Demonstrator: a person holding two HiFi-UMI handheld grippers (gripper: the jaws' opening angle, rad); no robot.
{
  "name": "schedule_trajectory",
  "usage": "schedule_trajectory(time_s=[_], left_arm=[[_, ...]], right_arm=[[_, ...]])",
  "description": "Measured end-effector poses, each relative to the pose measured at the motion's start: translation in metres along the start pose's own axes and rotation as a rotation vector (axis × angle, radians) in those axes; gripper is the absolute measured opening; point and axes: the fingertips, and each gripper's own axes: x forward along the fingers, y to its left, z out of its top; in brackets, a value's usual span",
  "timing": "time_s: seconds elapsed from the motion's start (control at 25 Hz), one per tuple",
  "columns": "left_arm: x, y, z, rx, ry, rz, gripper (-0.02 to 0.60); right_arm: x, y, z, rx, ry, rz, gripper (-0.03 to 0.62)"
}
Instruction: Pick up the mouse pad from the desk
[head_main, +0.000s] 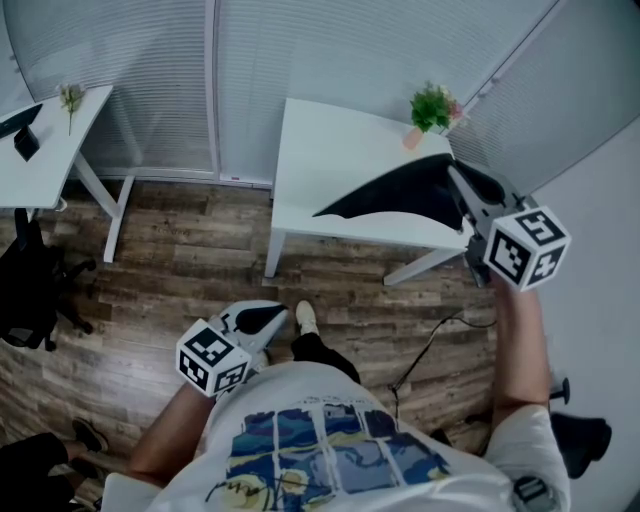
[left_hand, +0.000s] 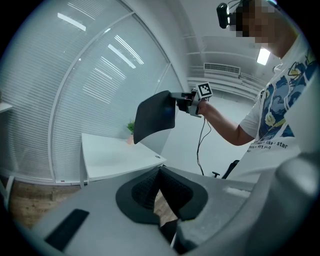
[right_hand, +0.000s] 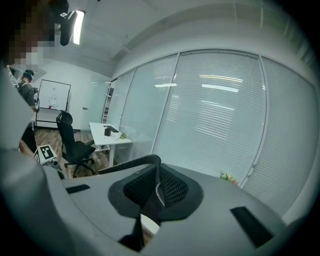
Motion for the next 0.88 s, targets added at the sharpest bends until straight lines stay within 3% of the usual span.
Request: schedule_trajectory(time_s=[0.88], left_arm=[[0.008,0.012,-0.001,-0.016,0.008,-0.003,0.002]], right_arm=[[0.011,-0.003,-0.003,0.002,0.007,0.008,0.025]])
